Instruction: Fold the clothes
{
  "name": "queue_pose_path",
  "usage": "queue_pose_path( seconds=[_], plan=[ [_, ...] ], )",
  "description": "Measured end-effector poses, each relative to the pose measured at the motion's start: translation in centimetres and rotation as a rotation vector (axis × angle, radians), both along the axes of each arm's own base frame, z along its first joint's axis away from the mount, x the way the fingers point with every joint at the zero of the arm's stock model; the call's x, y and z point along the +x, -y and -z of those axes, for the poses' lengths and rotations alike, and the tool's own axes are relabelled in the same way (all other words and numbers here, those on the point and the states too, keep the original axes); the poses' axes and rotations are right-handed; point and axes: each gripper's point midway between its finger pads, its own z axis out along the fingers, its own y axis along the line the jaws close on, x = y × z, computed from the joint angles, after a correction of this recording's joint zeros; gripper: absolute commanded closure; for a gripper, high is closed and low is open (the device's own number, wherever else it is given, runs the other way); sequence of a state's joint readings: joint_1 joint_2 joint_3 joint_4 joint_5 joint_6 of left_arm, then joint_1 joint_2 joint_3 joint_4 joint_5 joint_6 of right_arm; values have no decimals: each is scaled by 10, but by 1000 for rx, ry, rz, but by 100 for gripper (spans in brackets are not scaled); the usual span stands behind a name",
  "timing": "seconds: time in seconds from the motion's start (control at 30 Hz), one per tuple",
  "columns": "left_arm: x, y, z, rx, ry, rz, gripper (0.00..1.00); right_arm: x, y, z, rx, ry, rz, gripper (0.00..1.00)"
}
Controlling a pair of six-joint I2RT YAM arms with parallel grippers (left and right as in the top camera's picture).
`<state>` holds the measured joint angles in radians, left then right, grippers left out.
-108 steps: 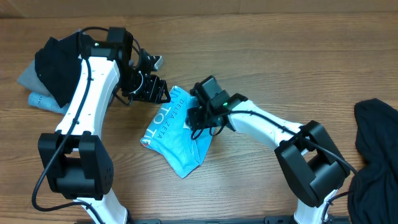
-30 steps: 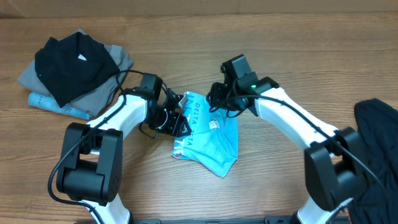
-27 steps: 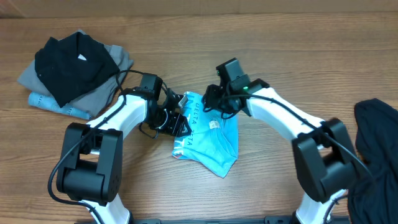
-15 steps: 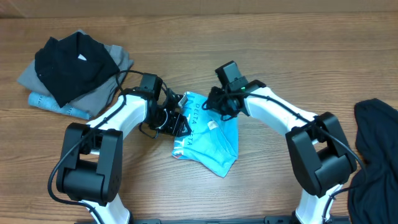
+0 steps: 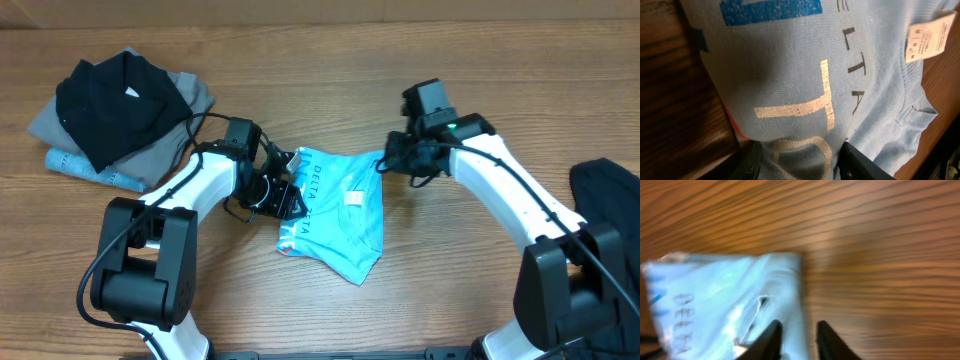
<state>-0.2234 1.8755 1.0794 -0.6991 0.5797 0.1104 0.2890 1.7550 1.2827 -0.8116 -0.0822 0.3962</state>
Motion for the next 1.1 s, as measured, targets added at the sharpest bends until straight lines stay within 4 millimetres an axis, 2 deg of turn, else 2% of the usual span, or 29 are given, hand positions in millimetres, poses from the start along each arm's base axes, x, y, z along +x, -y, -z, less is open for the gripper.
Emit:
queue_pose_path(
  seconds=[0.03, 0.07, 0.1, 0.17, 0.27, 0.3, 0.37, 0.43, 0.5, 0.53, 0.57, 0.6, 0.63, 0.7, 0.77, 0.87, 0.97, 1.03, 1.1],
  plan=[
    [0, 0, 0, 0, 0, 0, 46, 3, 8, 0, -15, 5, 17, 42],
    [0, 0, 0, 0, 0, 0, 46, 4, 17, 1, -30, 5, 32, 55],
    [0, 0, 0, 0, 1, 0, 46, 4, 25, 2, -39, -2, 50, 61],
    [0, 0, 0, 0, 0, 0, 46, 0, 28, 3, -31, -27, 45, 59],
    [0, 0, 0, 0, 0, 0, 44, -7, 14, 3, 26, -51, -7, 53],
    [0, 0, 0, 0, 0, 0, 38, -11, 3, 2, 60, -59, -47, 52],
    [0, 0, 0, 0, -2, -3, 37, -19, -10, 4, 85, -73, -92, 53],
    [0, -1, 0, 6, -1, -6, 37, -31, -25, 14, 102, -106, -117, 61],
    [-1, -3, 2, 17, -3, -7, 36, -35, -35, 23, 120, -116, -118, 67],
    [-1, -3, 3, 18, -5, -7, 35, -40, -39, 35, 129, -133, -119, 70],
    [-1, -3, 3, 20, -5, -7, 36, -41, -41, 38, 133, -137, -119, 76],
    [-2, -3, 3, 20, -8, -8, 37, -48, -43, 52, 134, -154, -124, 83],
    [-3, -3, 3, 18, -14, -8, 42, -54, -45, 60, 135, -168, -129, 91],
    [-8, -4, 2, 19, -38, -10, 53, -62, -45, 67, 132, -186, -135, 96],
    [-13, -6, 1, 22, -73, -19, 56, -65, -44, 69, 132, -202, -112, 96],
    [-18, -16, -8, 29, -137, -45, 49, -71, -32, 72, 112, -251, -37, 95],
    [-18, -31, -26, 31, -197, -78, 46, -81, -14, 73, 89, -324, 31, 82],
    [-8, -45, -43, 25, -200, -108, 44, -83, 0, 69, 72, -357, 64, 71],
    [2, -55, -58, 7, -193, -132, 50, -72, 7, 56, 85, -340, 32, 71]
  ],
)
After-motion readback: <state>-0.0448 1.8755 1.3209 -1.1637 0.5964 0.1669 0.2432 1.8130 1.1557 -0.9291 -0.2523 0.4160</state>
